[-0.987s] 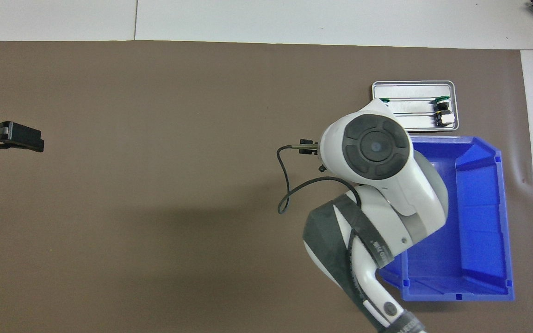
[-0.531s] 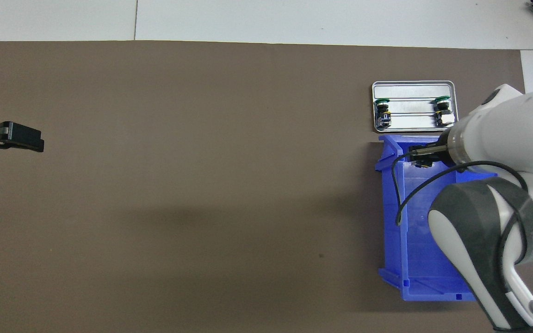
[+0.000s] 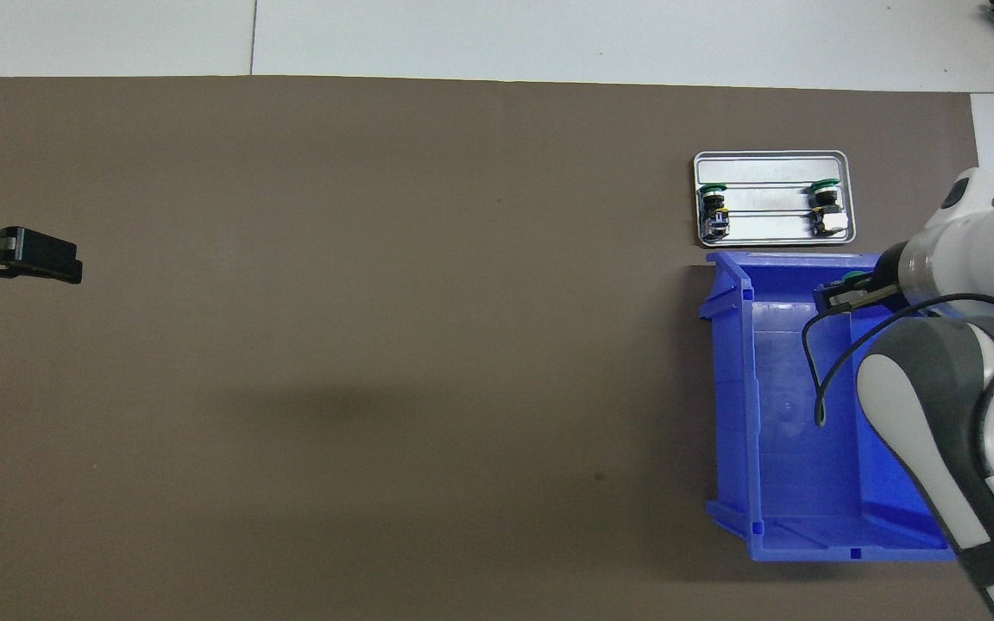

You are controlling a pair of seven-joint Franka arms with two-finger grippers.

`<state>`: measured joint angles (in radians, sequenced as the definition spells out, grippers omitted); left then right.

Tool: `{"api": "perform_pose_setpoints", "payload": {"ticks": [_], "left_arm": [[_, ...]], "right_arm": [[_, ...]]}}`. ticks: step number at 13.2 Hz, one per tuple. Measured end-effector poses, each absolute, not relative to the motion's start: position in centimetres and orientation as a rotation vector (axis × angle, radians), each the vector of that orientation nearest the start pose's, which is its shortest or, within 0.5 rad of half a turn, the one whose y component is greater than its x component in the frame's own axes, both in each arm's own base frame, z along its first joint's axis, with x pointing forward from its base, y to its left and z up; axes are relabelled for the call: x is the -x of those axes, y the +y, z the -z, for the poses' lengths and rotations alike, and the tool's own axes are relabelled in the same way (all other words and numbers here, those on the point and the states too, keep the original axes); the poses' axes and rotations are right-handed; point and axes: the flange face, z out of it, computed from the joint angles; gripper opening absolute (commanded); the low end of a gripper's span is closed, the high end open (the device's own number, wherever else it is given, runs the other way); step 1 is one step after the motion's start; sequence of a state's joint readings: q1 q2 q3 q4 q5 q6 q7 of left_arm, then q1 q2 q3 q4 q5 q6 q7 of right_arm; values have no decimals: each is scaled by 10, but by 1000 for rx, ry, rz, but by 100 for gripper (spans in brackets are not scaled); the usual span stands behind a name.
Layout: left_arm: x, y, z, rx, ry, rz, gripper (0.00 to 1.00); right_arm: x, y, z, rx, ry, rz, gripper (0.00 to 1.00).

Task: Place and press button with both arms
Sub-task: 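Lower the button into the blue bin and open the right gripper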

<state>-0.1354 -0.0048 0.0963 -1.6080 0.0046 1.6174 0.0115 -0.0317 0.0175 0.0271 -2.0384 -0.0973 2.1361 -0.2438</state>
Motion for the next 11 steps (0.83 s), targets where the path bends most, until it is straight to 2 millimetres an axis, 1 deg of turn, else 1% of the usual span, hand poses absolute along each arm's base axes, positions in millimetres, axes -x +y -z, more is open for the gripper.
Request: {"api": "perform_pose_setpoints", "payload": {"ticks": [2,4,7,10,11], "left_arm": [[-557,-21,-614,3137,80,22,100],[-557,-21,-614,3137,80,22,100],[-557,-21,-614,3137,80,22,100],[-557,-21,-614,3137,80,22,100],[-557,-21,-614,3137,80,22,100]], "right_arm": [[-570,-7,-414,3193,-474,114,0],[-573,-6,-390,3188,-484,141,0],[-566,-3,-357,3178,-505,188,0],[-556,-5,-338,3170,-546,208,0],[-554,-8,-334,3170,-543,204,13]]}}
